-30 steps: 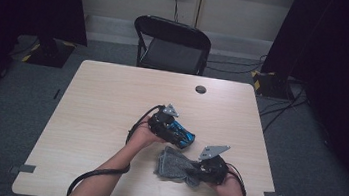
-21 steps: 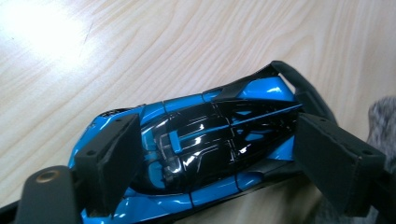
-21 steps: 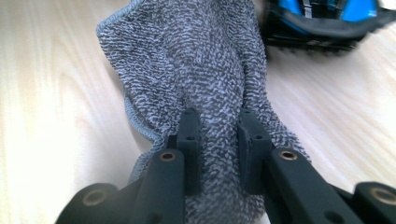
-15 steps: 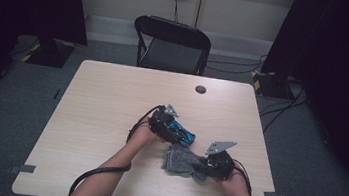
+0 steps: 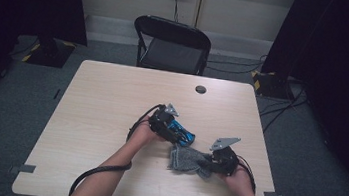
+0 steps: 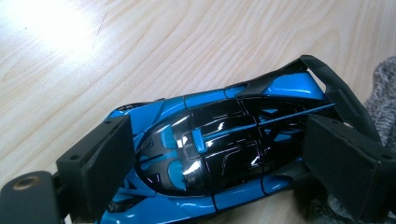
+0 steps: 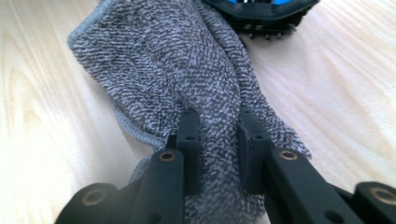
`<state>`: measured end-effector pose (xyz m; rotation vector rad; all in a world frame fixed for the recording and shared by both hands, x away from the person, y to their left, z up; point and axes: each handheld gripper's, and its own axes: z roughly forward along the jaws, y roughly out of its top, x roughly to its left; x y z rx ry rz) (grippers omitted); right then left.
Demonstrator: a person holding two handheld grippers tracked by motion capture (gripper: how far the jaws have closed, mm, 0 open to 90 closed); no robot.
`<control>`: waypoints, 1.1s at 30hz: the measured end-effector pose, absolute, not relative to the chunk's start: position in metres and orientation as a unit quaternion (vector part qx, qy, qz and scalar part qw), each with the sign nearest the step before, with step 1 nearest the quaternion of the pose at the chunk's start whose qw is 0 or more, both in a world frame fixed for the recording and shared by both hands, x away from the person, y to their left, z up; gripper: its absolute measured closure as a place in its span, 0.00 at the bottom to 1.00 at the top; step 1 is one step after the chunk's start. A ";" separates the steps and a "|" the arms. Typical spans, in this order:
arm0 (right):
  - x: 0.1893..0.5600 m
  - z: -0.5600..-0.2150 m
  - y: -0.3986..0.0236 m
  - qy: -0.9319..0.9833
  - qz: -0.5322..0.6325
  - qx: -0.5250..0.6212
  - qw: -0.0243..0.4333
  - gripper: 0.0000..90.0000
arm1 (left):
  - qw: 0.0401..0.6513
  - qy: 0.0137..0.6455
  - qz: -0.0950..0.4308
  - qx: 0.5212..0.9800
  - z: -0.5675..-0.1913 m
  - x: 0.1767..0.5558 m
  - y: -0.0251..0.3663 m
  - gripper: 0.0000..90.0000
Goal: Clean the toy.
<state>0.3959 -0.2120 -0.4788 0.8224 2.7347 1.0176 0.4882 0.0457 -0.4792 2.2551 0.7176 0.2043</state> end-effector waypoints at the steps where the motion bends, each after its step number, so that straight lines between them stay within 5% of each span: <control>1: 0.398 -0.479 -0.213 0.900 0.334 0.275 0.055 0.82 | 0.374 0.278 0.080 0.881 -0.479 0.488 0.046 0.11; 33: 0.429 -0.474 -0.231 0.891 0.281 0.326 0.144 0.82 | 0.373 0.275 0.083 0.882 -0.479 0.488 0.047 0.11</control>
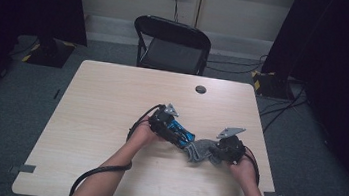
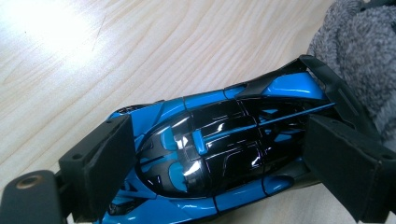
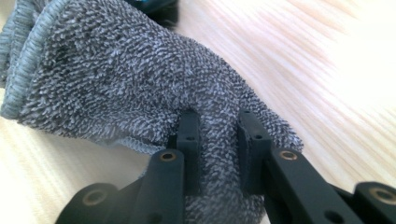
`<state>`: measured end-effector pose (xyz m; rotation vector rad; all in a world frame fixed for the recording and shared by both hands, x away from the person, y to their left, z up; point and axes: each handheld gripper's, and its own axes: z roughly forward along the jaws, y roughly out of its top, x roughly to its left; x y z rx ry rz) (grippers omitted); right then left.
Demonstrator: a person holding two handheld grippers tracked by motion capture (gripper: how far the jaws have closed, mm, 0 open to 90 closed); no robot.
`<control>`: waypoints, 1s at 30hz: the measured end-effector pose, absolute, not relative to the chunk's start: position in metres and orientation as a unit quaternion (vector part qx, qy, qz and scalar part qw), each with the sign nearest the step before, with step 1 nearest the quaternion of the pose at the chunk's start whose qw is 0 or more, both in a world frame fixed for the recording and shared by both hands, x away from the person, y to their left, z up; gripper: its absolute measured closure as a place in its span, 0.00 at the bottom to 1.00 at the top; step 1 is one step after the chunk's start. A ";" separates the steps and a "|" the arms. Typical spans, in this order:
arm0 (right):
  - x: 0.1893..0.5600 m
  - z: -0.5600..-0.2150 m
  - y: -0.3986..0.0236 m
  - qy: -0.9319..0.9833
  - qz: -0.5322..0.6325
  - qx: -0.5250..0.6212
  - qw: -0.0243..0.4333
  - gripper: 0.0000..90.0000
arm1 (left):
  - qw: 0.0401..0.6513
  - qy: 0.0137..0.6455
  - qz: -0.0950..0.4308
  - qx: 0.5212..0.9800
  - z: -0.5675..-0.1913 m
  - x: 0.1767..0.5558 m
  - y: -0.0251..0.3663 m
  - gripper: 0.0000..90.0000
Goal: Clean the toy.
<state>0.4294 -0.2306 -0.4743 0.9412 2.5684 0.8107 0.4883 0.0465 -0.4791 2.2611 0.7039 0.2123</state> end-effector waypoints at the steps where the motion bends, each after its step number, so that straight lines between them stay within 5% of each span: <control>1: 0.430 -0.474 -0.232 0.889 0.282 0.331 0.144 0.82 | 0.372 0.275 0.083 0.883 -0.479 0.488 0.047 0.11; 30: 0.423 -0.462 -0.272 0.842 0.298 0.412 0.179 0.83 | 0.368 0.278 0.084 0.883 -0.478 0.488 0.046 0.11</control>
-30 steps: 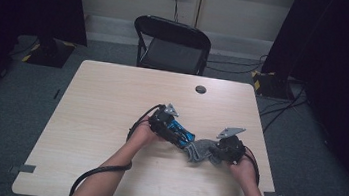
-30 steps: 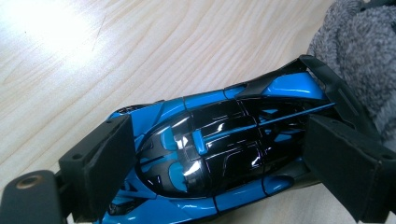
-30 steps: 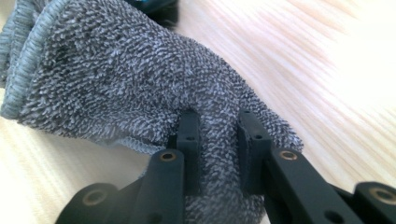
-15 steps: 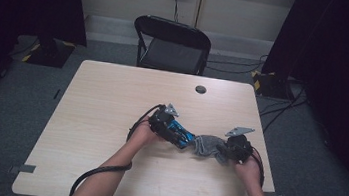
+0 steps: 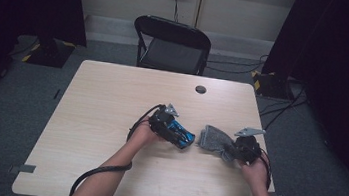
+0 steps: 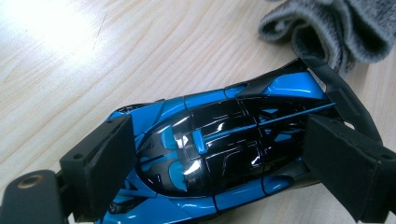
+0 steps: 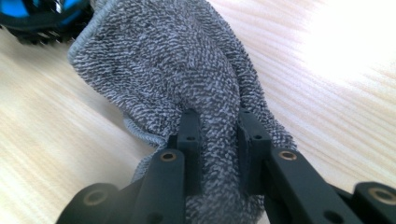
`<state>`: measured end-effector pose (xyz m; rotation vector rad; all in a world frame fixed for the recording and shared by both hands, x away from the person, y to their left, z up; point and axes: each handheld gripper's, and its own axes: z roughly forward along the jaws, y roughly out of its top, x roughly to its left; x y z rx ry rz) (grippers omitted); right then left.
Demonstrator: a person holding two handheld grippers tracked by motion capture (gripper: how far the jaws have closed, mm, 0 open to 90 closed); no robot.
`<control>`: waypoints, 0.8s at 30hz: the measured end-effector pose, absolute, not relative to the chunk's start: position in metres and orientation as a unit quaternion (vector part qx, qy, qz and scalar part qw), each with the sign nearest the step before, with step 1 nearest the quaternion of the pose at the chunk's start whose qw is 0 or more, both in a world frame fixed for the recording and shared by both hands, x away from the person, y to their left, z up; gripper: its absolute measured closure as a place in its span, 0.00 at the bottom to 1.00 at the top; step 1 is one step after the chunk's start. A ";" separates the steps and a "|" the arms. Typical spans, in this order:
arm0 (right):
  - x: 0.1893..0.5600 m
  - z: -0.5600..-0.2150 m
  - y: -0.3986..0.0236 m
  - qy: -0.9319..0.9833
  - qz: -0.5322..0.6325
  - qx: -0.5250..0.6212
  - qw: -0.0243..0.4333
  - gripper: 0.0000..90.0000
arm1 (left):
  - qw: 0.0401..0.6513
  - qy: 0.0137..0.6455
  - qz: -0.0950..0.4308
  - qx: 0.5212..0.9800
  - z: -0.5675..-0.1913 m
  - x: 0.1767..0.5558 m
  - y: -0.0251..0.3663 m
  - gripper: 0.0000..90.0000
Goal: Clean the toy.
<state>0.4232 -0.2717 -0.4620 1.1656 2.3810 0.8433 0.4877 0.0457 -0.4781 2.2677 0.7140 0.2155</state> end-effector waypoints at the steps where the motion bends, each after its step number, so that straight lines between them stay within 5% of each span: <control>1: 0.422 -0.461 -0.273 0.841 0.311 0.408 0.171 0.83 | 0.369 0.279 0.083 0.883 -0.478 0.487 0.046 0.11; 24: 0.374 -0.450 -0.222 0.898 0.346 0.259 0.087 0.83 | 0.372 0.280 0.083 0.881 -0.478 0.488 0.046 0.12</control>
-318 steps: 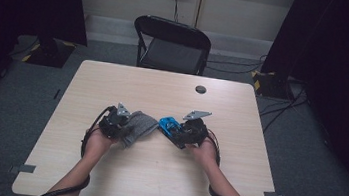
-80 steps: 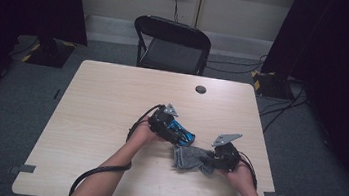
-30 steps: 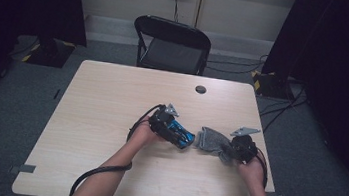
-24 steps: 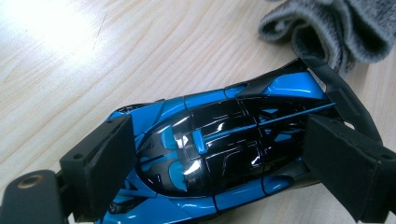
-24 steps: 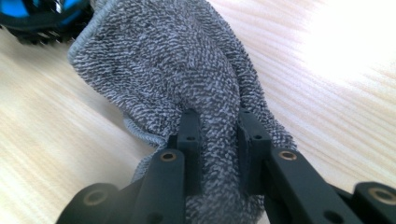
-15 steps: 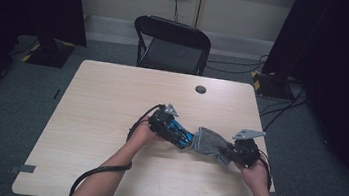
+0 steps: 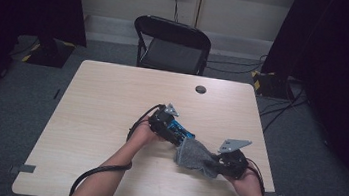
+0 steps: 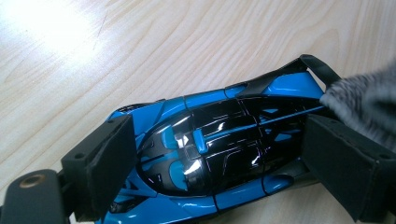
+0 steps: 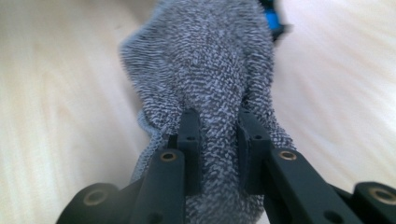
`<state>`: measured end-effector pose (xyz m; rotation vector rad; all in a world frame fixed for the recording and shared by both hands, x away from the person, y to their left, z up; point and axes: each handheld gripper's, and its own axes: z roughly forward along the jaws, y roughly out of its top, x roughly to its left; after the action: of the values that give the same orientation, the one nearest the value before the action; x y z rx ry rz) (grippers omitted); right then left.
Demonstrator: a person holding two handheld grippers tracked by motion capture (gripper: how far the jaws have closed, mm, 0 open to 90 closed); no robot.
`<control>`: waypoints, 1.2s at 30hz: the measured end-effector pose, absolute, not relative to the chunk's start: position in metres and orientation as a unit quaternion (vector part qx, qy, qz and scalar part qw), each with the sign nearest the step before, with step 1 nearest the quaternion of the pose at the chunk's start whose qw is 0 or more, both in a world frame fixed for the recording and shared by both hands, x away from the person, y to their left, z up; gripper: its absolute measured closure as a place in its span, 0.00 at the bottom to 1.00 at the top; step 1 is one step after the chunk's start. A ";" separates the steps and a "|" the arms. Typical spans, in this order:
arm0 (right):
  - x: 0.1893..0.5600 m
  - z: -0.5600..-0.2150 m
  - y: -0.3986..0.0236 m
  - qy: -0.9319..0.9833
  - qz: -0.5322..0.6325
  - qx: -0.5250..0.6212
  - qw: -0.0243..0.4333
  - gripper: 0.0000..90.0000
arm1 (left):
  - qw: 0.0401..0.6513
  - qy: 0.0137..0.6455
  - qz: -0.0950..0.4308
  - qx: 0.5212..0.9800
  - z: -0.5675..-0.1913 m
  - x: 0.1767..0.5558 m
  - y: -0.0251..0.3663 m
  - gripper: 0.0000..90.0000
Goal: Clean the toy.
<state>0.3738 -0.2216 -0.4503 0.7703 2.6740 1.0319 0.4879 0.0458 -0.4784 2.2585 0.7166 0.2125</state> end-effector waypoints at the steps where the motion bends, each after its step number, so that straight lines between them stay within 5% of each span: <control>1: 0.372 -0.453 -0.217 0.902 0.340 0.250 0.085 0.83 | 0.371 0.279 0.083 0.882 -0.478 0.488 0.046 0.12; 36: 0.363 -0.464 -0.186 0.932 0.328 0.154 0.028 0.85 | 0.376 0.281 0.084 0.879 -0.479 0.487 0.046 0.13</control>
<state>0.3626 -0.1860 -0.4642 0.4744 2.8757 1.0125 0.4866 0.0465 -0.4788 2.2483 0.7188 0.2153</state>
